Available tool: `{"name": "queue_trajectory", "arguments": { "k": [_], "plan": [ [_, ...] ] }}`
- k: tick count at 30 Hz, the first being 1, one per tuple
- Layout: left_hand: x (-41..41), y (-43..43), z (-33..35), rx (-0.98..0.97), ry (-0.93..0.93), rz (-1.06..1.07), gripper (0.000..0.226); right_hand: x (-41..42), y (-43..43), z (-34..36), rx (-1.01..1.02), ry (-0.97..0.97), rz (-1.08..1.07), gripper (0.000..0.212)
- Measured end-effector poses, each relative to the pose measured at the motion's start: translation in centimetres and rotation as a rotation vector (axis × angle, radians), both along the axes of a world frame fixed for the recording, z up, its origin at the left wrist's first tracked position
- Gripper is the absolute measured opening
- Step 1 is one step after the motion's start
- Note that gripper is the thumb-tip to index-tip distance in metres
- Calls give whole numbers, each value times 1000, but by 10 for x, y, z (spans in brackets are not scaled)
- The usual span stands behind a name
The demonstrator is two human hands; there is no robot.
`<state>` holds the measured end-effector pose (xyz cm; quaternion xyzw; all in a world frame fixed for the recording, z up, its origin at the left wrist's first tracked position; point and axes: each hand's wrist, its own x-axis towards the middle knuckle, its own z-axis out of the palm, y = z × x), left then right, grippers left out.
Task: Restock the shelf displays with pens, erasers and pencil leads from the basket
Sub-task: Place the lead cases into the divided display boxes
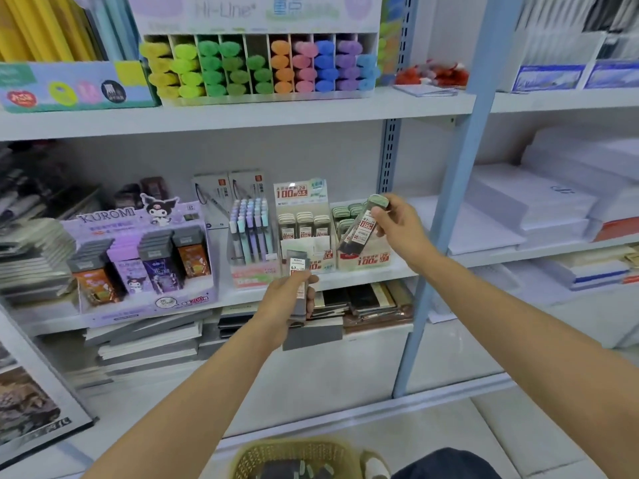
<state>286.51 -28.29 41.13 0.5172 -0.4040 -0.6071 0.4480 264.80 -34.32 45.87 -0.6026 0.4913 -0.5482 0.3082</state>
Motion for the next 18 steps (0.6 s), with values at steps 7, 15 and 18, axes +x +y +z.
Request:
{"name": "queue_trajectory", "arguments": {
  "k": [7,15,18],
  "plan": [
    [1,-29,3,-59,22,-57,27,5,-39,5,-148,215,-103,16],
    [5,-44,-4,-105,33,-58,18,4,-59,-13,-175,365,-61,20],
    [4,-46,-6,-112,36,-51,17,4,-63,-14,-175,333,-48,18]
  ]
}}
